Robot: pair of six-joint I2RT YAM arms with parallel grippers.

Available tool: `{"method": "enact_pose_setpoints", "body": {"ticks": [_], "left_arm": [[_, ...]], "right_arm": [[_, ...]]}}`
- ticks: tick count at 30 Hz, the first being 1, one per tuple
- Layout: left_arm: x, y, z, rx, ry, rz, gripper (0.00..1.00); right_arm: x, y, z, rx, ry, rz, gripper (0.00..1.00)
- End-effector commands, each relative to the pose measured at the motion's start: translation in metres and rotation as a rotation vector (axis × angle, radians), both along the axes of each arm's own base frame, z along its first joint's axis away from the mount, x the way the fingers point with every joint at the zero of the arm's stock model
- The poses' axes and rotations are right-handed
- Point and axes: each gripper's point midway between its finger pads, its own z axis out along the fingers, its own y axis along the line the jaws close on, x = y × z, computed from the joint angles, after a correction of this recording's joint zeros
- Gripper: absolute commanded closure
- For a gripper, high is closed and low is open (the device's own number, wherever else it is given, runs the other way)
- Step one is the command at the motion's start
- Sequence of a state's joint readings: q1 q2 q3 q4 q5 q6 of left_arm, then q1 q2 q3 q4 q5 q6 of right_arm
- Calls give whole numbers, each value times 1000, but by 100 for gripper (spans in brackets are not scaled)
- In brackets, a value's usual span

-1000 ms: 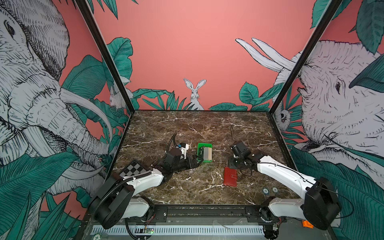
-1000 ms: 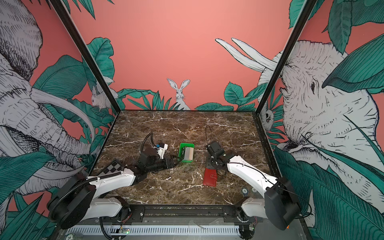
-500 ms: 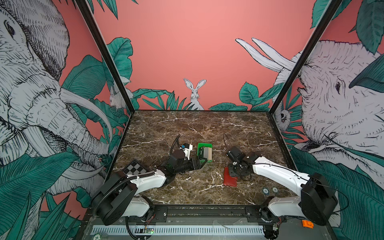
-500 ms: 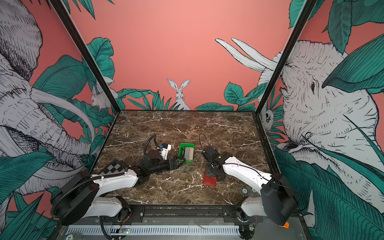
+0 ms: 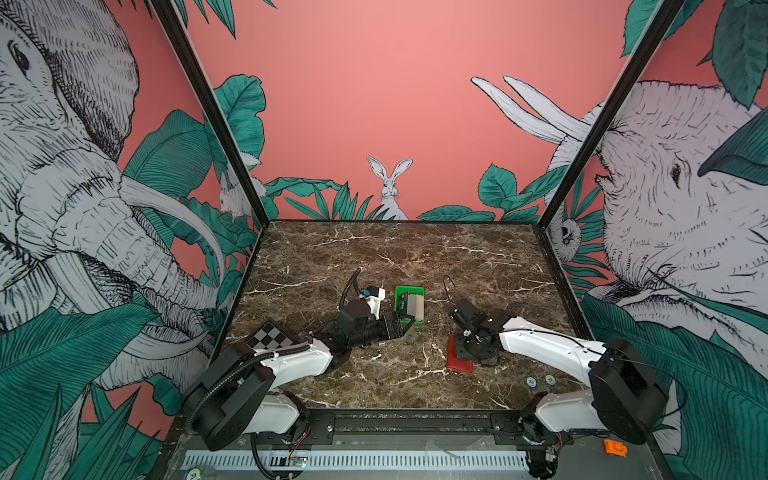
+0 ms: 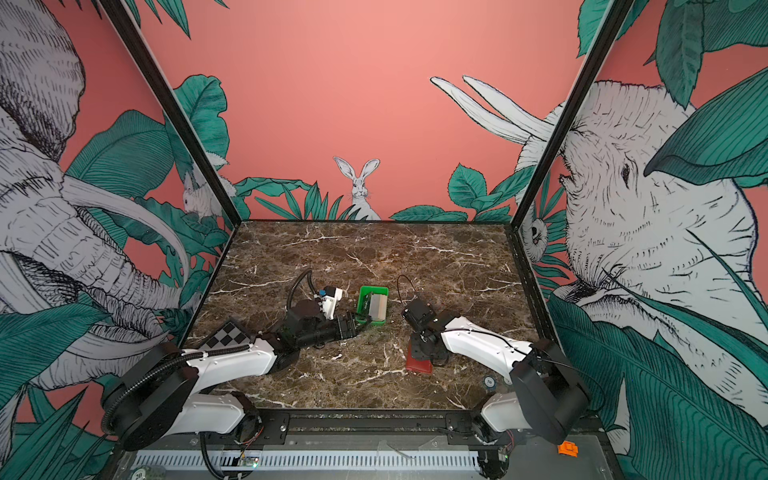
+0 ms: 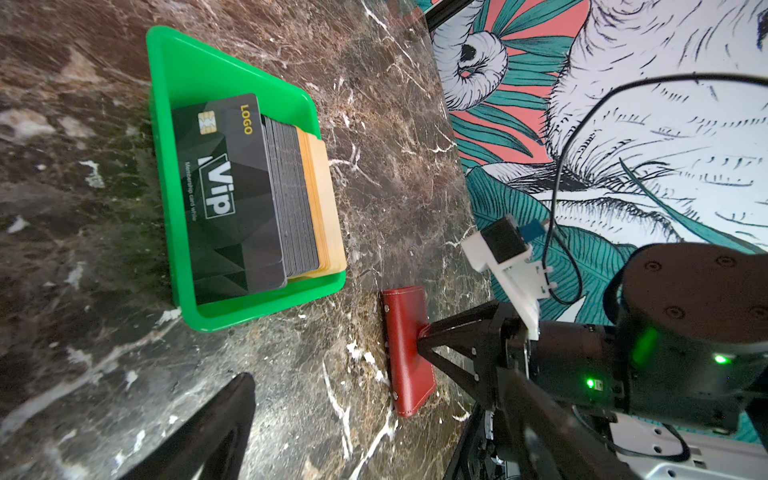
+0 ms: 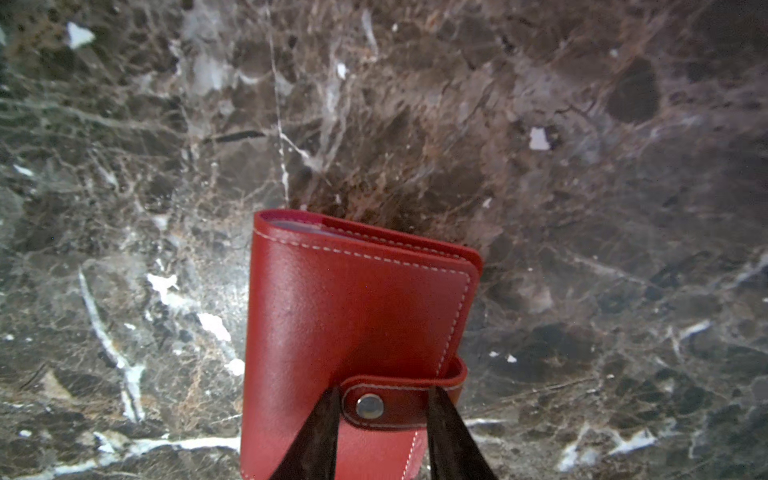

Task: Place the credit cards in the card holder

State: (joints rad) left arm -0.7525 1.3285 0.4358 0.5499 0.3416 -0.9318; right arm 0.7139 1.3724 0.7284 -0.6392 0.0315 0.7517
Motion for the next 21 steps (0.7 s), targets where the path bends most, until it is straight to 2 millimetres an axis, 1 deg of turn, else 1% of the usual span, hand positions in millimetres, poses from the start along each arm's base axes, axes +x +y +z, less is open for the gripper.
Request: {"method": "enact_pose_setpoints", "body": {"ticks": [1,5,8,11,15,17,18,19,20,21], "left_arm": [[-2,0,2,-4,-9,2,7],[-4,6,-1,3,1,21,7],[-7,15,-9,27,15,49,8],[-12,29,-17,77,31,81,8],[-22,47,-25,143,53,103,8],[-29,53,-27,165,60,92,8],[-34,55,-28,174,65,79,12],[-37,57,-29,179,70,71,13],[-41,59,-32,184,78,61,14],[-45,61,-34,186,88,58,14]], "right_arm": [[-1,18,-3,82,-3,29,68],[-1,35,-3,109,-10,95,72],[-1,52,-1,113,-15,157,73],[0,73,2,121,-27,213,73],[2,101,5,153,-39,233,75],[3,118,6,193,-46,229,76],[2,127,7,210,-49,233,76],[2,133,10,215,-56,235,76],[0,137,6,197,-49,240,76],[-1,141,6,186,-52,247,76]]}}
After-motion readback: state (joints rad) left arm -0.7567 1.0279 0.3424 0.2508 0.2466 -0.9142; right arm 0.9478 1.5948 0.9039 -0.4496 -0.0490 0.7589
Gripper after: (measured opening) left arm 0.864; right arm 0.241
